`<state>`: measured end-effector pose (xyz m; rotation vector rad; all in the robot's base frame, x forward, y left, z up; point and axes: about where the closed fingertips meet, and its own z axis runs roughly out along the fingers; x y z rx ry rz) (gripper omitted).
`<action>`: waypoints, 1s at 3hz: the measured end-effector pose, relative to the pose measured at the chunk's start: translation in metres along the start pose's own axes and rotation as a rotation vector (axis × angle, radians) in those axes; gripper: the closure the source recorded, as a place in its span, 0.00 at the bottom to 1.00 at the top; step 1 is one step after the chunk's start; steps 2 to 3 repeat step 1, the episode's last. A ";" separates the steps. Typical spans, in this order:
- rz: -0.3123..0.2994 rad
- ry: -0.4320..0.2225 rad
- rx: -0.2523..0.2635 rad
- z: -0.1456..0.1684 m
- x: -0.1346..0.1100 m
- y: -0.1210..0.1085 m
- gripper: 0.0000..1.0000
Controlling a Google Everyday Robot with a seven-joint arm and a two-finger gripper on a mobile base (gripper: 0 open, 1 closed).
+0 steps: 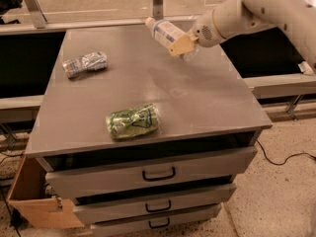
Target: Pick blue plastic bottle
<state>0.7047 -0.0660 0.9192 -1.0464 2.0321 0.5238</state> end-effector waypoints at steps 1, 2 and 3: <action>-0.116 -0.023 -0.094 -0.031 0.003 0.010 1.00; -0.116 -0.023 -0.094 -0.031 0.003 0.010 1.00; -0.116 -0.023 -0.094 -0.031 0.003 0.010 1.00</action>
Offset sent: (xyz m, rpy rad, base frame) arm 0.0000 0.0000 0.0000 0.0000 0.0000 0.0000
